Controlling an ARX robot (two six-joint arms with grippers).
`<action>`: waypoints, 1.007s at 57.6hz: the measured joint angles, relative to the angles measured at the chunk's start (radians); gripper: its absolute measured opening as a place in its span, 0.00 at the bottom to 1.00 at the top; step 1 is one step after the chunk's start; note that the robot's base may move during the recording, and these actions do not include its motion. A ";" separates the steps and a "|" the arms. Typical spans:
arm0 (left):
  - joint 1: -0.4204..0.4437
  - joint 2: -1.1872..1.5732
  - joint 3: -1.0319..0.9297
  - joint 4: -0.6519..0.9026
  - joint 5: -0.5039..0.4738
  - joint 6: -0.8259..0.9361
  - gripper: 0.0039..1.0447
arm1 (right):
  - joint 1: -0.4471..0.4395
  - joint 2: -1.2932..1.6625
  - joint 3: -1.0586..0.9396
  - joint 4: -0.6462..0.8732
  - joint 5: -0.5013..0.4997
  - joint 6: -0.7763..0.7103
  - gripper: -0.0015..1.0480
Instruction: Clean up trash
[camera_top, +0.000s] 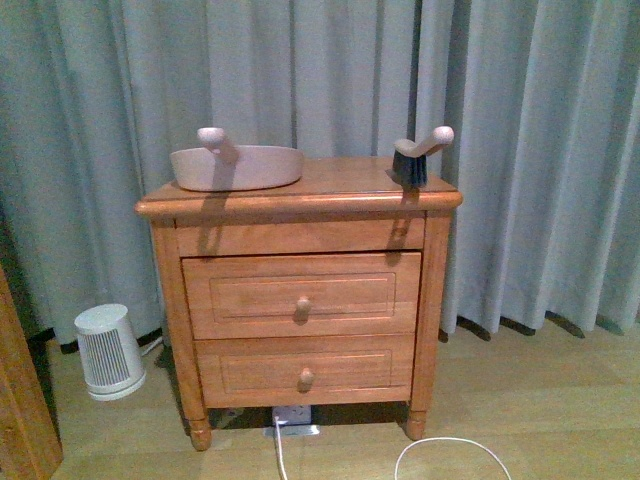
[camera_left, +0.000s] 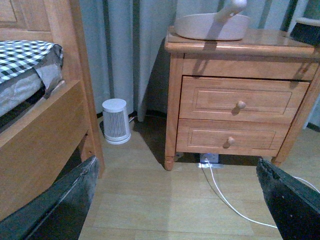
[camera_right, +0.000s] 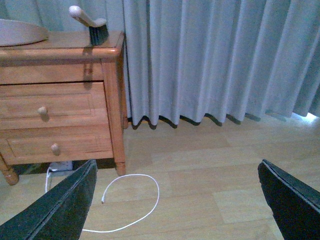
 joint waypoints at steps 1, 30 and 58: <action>0.000 0.000 0.000 0.000 0.000 0.000 0.93 | 0.000 0.000 0.000 0.000 0.000 0.000 0.93; 0.000 0.000 0.000 0.000 0.000 0.000 0.93 | 0.000 0.000 0.000 0.000 0.000 0.000 0.93; 0.000 0.000 0.000 0.000 0.000 0.000 0.93 | 0.000 0.000 0.000 0.000 0.000 0.000 0.93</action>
